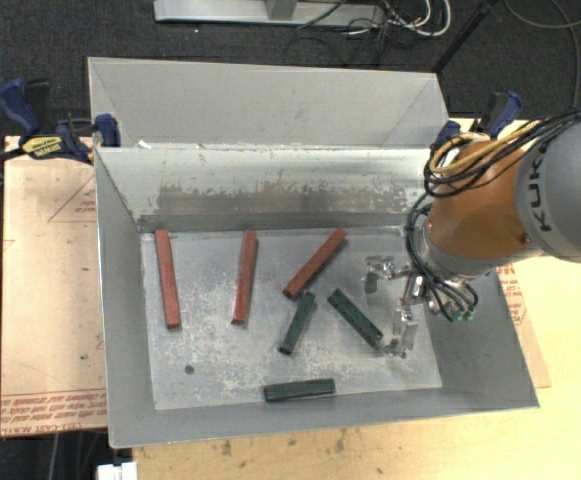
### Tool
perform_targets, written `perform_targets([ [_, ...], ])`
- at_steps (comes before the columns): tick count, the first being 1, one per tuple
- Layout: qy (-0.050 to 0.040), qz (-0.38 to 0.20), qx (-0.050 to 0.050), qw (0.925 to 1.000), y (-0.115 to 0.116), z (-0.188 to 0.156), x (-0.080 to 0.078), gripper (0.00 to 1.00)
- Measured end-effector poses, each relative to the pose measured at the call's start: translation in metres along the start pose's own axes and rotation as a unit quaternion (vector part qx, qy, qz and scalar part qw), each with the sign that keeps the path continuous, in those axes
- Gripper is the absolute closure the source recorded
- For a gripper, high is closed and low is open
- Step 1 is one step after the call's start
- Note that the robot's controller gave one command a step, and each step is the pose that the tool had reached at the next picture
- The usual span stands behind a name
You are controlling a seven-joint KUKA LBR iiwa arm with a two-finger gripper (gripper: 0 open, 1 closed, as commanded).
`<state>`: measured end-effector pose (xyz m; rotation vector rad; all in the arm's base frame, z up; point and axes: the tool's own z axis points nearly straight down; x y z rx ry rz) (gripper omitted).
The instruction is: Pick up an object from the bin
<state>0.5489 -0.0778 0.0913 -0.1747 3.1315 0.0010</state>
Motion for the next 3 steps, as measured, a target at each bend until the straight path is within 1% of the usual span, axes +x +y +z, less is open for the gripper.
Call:
perform_targets([
  [1, 0.0024, -0.001, -0.001, 1.0000, 0.047, 0.021, 0.022, 1.00],
  [2, 0.0024, -0.001, -0.001, 1.0000, 0.047, 0.021, 0.022, 1.00],
  [3, 0.0034, 0.008, 0.000, 1.0000, 0.038, -0.178, 0.037, 1.00],
])
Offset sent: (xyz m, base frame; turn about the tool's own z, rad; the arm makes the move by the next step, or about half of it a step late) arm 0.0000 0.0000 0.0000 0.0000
